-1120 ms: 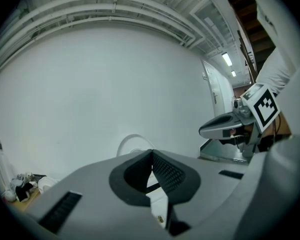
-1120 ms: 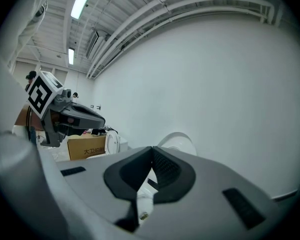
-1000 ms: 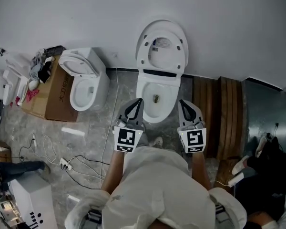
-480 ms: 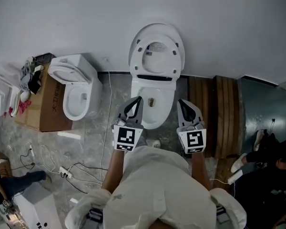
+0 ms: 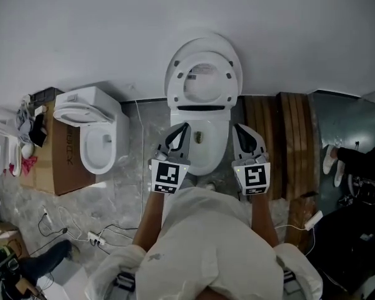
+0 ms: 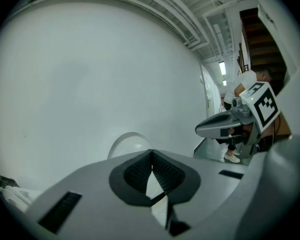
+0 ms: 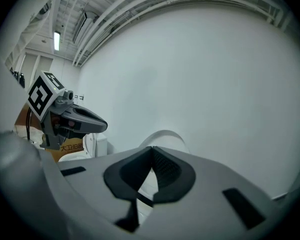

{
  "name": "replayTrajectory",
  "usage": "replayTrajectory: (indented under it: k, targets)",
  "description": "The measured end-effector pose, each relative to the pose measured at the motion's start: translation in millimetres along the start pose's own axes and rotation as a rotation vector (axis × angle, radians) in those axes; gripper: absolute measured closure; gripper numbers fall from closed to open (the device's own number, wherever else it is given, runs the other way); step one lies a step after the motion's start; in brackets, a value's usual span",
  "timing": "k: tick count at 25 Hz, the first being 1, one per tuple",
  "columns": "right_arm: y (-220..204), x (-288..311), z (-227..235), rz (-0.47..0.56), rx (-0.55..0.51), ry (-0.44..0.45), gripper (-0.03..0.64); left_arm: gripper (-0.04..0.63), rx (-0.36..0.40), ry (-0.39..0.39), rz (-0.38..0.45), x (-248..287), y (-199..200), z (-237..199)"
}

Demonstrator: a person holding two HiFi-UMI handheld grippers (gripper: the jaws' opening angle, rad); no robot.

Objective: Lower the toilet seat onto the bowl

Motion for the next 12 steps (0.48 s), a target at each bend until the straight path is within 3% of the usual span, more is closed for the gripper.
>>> replayTrajectory:
  k: [12]
  targets:
    - [12.3,88.9,-1.4,-0.074,-0.027,-0.072,0.606,0.580,0.008,-0.113,-0.024,70.5,-6.9,-73.8]
Point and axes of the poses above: the fingertips, and each gripper's own axes: x forward along the fingers, z to its right, y out of its top, the point moved 8 cm from there along -x, backward along the fingers, and after that the axes turned 5 degrees about -z, right-handed, at the moved point
